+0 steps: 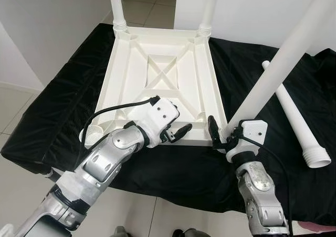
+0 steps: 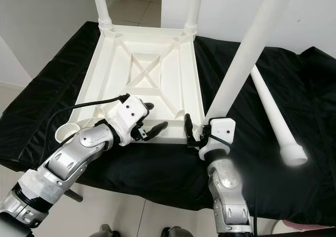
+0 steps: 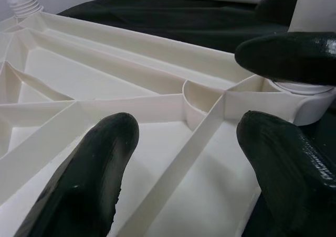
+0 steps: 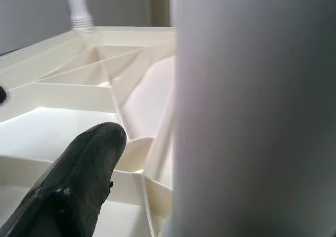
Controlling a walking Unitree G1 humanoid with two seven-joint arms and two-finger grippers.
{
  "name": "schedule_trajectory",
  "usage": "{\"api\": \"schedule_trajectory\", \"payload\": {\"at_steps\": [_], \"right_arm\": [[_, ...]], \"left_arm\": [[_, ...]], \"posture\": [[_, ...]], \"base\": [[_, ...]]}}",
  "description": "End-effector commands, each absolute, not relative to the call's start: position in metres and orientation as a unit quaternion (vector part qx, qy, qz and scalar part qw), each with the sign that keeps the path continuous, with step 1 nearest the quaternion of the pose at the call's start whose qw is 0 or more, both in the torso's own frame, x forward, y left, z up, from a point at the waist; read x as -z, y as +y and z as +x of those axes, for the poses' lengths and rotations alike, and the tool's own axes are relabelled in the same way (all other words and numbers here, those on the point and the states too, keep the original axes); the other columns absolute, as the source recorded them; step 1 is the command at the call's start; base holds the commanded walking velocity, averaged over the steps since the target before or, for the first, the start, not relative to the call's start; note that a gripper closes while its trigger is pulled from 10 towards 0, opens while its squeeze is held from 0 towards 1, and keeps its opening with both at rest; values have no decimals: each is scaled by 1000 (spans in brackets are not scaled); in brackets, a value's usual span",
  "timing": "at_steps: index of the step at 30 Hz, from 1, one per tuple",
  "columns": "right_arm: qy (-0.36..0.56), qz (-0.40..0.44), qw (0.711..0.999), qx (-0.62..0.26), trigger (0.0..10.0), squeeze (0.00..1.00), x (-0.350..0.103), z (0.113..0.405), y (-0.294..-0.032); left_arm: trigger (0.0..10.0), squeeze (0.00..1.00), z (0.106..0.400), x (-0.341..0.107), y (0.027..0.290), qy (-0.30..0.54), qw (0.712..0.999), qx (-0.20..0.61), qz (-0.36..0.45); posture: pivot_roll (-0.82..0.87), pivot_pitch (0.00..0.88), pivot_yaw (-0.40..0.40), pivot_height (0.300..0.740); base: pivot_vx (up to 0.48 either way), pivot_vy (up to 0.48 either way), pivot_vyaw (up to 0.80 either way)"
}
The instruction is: Building children table
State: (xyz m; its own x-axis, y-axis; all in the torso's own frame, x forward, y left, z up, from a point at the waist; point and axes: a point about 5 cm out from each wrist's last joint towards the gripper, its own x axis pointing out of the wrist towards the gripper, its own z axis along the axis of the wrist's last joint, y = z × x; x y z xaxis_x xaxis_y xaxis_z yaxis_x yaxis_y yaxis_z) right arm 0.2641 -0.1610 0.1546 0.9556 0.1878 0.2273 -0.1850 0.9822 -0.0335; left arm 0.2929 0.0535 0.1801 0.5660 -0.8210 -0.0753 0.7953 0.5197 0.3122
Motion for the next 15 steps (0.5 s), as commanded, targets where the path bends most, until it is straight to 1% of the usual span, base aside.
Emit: {"api": "schedule_trajectory", "payload": {"at_steps": [1,4,8,14,15], "right_arm": [[-113,-15,986,-124,10000,0,-153,265,-165],[-111,-22,984,-138,10000,0,-153,266,-168],[-101,-50,974,-196,10000,0,-149,273,-179],[-94,-65,966,-231,10000,0,-147,279,-183],[-93,-70,965,-236,9843,0,-147,281,-185]], "left_arm": [[10000,0,279,-177,48,-28,813,559,158],[10000,0,278,-176,48,-26,811,564,156],[10000,0,272,-175,47,-18,801,581,142],[10000,0,265,-173,41,-12,793,595,129],[10000,0,263,-172,40,-11,791,599,129]], "posture": [[-14,131,-34,740],[-13,130,-34,740],[-3,115,-37,740],[0,110,-32,740],[1,108,-32,740]], "base": [[0,0,0],[0,0,0],[0,0,0],[0,0,0],[0,0,0]]}}
